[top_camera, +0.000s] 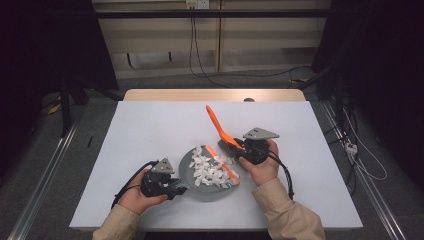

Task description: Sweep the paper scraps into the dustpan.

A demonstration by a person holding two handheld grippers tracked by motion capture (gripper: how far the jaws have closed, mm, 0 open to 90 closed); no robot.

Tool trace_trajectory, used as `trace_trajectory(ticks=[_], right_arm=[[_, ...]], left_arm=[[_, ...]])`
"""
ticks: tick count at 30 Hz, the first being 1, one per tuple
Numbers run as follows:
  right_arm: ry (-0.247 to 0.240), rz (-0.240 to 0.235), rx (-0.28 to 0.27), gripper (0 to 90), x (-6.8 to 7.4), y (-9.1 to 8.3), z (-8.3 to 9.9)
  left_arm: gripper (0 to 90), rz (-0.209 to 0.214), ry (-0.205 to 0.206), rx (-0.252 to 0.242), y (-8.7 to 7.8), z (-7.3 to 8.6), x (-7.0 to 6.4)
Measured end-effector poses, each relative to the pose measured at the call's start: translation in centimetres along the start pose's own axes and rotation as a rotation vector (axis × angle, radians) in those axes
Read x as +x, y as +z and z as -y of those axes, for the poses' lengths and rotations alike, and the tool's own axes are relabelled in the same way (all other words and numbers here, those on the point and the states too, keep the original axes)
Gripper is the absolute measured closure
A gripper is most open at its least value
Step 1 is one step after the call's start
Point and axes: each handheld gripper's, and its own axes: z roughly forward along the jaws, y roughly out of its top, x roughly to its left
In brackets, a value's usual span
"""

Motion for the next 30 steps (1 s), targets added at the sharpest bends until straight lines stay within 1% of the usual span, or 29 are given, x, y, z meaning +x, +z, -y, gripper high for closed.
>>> trace_trajectory(ticks=[2, 3, 4, 5, 6, 7, 8, 9, 11, 12, 13, 15, 17, 18, 20, 21, 22, 23, 24, 25, 26, 27, 28, 29, 30], right_arm=[[-0.008, 0.003, 0.008, 71.0, 0.0, -0.1, -0.1], [-0.018, 0.007, 0.019, 69.1, 0.1, -0.2, -0.3], [-0.018, -0.003, 0.029, 63.2, 0.2, -0.2, -0.6], [-0.018, -0.009, 0.041, 61.4, 0.3, -0.3, -0.9], [-0.035, -0.002, 0.048, 62.0, 0.4, -0.4, -1.2], [-0.056, 0.014, 0.065, 61.6, 0.6, -0.5, -1.5], [-0.066, 0.029, 0.09, 61.1, 0.7, -0.5, -1.6], [-0.066, 0.033, 0.104, 61.7, 0.6, -0.5, -1.7], [-0.048, 0.037, 0.132, 64.1, 0.3, -0.2, -1.5], [-0.042, 0.025, 0.159, 70.4, 0.1, -0.1, -1.3], [-0.029, 0.02, 0.169, 71.0, -0.1, 0.0, -1.1], [-0.013, 0.018, 0.163, 71.5, -0.3, -0.1, -0.9], [0.012, 0.014, 0.178, 71.7, -0.2, -0.4, -0.9], [0.026, 0.005, 0.172, 71.8, 0.0, -0.5, -0.8], [0.051, 0.001, 0.135, 71.8, 0.7, -0.4, -0.4], [0.044, 0.009, 0.129, 71.8, 1.1, -0.3, -0.3], [0.027, 0.017, 0.128, 71.8, 1.5, -0.3, -0.3], [0.028, 0.014, 0.124, 71.8, 1.9, -0.3, -0.3], [0.037, 0.004, 0.112, 71.8, 2.2, -0.3, -0.2], [0.034, 0.0, 0.105, 71.8, 2.5, -0.3, -0.1], [0.015, 0.011, 0.098, 71.8, 2.8, -0.3, 0.0], [0.013, 0.014, 0.09, 71.8, 3.0, -0.3, 0.1], [0.017, 0.011, 0.084, 71.8, 3.2, -0.4, 0.1], [0.009, 0.021, 0.079, 71.8, 3.4, -0.4, 0.1], [0.015, 0.014, 0.072, 71.8, 3.5, -0.4, 0.1]], left_arm=[[62.5, 0.001, -0.005, -0.003, 0.0, 0.0, 0.0], [62.5, 0.001, -0.005, -0.001, 0.1, 0.0, 0.0], [62.5, 0.001, -0.005, -0.001, 0.1, 0.0, 0.0], [62.5, 0.002, -0.006, -0.001, 0.0, 0.0, 0.0], [62.5, 0.002, -0.005, 0.0, 0.0, 0.0, 0.0], [62.5, 0.003, -0.005, 0.001, 0.1, 0.0, 0.0], [62.5, 0.002, -0.002, 0.002, 0.1, 0.0, 0.0], [62.5, 0.002, -0.002, 0.004, 0.1, 0.0, 0.0], [62.5, 0.002, -0.003, 0.004, 0.1, 0.0, 0.1], [62.5, 0.001, -0.002, 0.004, 0.1, 0.0, 0.0], [62.5, 0.001, -0.002, 0.004, 0.1, 0.0, 0.0], [62.5, 0.001, -0.003, 0.005, 0.1, -0.1, 0.0], [62.5, 0.003, -0.011, -0.001, 0.2, -0.1, -0.1], [62.5, 0.005, -0.008, 0.002, 0.2, -0.1, -0.1], [62.5, 0.005, -0.01, 0.001, 0.2, -0.1, -0.1], [62.6, 0.0, -0.007, 0.001, 0.3, -0.2, -0.1], [62.6, 0.0, -0.006, 0.001, 0.3, -0.2, -0.1], [62.5, 0.0, -0.012, -0.004, 0.4, -0.3, -0.2], [62.6, -0.001, -0.009, 0.003, 0.4, -0.3, -0.2], [62.5, -0.002, -0.013, 0.002, 0.4, -0.3, -0.2], [62.6, -0.002, -0.009, 0.004, 0.5, -0.4, -0.2], [62.6, -0.003, -0.014, 0.004, 0.5, -0.5, -0.3], [62.6, -0.008, -0.01, 0.006, 0.5, -0.5, -0.3], [62.6, -0.009, -0.01, 0.006, 0.5, -0.5, -0.3], [62.6, -0.01, -0.013, 0.004, 0.5, -0.5, -0.3]])
